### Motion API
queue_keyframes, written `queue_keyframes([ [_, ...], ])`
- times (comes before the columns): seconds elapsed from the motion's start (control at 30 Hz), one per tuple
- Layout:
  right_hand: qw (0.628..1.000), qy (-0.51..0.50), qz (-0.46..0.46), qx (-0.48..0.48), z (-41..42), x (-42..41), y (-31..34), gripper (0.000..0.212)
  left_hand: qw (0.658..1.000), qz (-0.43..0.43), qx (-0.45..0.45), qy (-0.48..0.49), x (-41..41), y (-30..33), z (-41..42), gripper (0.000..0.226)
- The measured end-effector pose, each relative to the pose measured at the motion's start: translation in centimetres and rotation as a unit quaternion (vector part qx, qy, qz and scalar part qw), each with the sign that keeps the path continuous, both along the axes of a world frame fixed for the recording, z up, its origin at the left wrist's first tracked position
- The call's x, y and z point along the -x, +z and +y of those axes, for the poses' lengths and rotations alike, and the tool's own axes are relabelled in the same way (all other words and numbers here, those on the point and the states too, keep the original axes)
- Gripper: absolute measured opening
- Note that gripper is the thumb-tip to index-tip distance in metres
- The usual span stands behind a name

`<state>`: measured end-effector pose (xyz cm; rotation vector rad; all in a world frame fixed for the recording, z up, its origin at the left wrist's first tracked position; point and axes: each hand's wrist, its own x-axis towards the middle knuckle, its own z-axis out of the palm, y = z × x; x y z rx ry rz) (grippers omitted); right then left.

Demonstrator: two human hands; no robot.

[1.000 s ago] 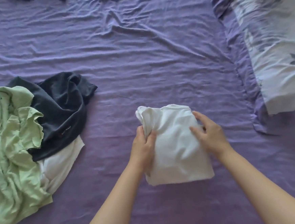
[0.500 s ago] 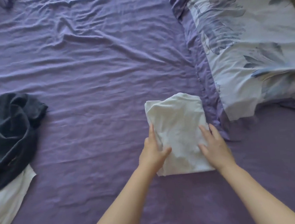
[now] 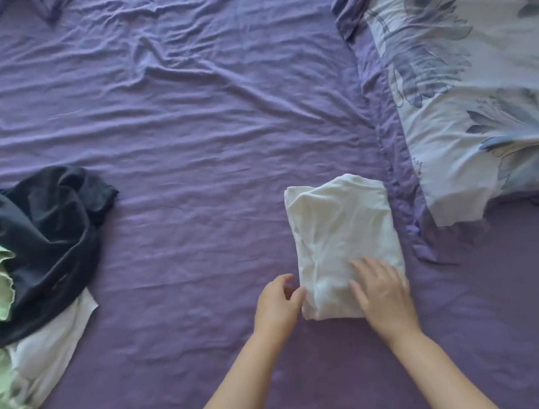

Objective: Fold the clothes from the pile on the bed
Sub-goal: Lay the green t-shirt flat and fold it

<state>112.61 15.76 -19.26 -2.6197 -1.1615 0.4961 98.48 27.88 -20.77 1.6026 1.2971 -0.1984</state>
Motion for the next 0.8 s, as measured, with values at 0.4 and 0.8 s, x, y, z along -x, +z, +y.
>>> queue_keyframes([
  [0.4,0.985,0.174,-0.014,0.014,7.4,16.6,1.9,0.053,0.969,0.079,-0.2,-0.124,16.5,0.7,4.6,0.043],
  [0.8,0.977,0.212,0.011,-0.034,25.0,34.5,3.6,0.041,0.952,0.076,-0.282,-0.094,37.6,4.3,21.0,0.042],
])
